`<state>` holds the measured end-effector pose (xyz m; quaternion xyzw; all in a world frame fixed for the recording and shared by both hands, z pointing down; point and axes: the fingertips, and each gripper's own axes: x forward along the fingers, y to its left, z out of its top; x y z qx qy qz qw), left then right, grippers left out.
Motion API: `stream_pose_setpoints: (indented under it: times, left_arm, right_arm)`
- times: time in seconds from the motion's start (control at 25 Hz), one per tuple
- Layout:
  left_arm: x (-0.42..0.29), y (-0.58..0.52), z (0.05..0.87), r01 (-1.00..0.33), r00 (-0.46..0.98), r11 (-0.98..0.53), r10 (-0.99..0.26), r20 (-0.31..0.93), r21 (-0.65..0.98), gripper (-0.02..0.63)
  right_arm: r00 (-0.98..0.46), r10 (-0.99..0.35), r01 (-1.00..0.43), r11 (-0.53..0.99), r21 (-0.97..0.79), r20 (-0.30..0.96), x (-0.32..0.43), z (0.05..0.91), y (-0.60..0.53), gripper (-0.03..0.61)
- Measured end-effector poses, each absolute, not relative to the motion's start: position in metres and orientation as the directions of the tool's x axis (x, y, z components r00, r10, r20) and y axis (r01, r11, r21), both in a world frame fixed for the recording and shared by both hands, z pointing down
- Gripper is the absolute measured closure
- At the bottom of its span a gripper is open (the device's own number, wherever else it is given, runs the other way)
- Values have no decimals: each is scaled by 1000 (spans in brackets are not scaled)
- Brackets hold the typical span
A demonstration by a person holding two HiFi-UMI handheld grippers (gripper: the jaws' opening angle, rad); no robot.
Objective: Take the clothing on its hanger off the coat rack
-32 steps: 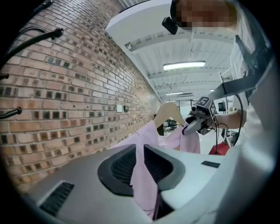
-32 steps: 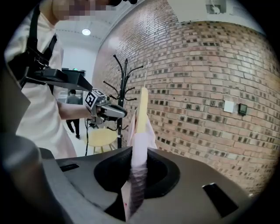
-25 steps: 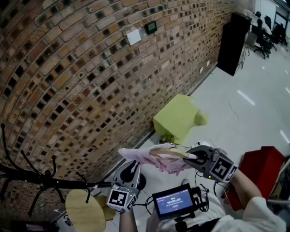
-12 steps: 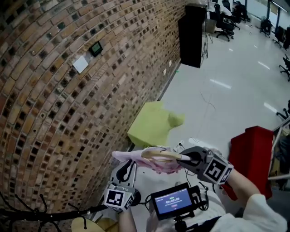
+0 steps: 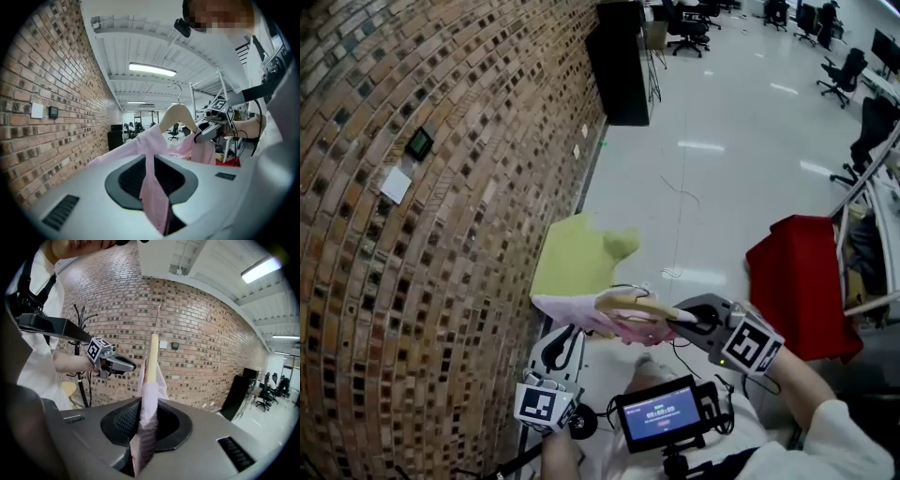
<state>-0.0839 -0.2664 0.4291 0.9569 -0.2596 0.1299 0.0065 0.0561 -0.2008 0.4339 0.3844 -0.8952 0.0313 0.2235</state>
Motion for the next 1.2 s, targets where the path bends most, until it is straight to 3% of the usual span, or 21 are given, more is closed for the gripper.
stream_pose_setpoints:
  times: [0.6, 1.2]
  left_arm:
    - [19, -305, 417, -123, 968, -990, -135, 213, -71, 557]
    - [64, -332, 447, 67, 970, -996, 53, 236, -55, 558]
  right_arm:
    - [-229, -878, -942, 309, 132, 421, 139, 429, -179, 531]
    - [60, -913, -986, 9, 166, 403, 200, 437, -177, 531]
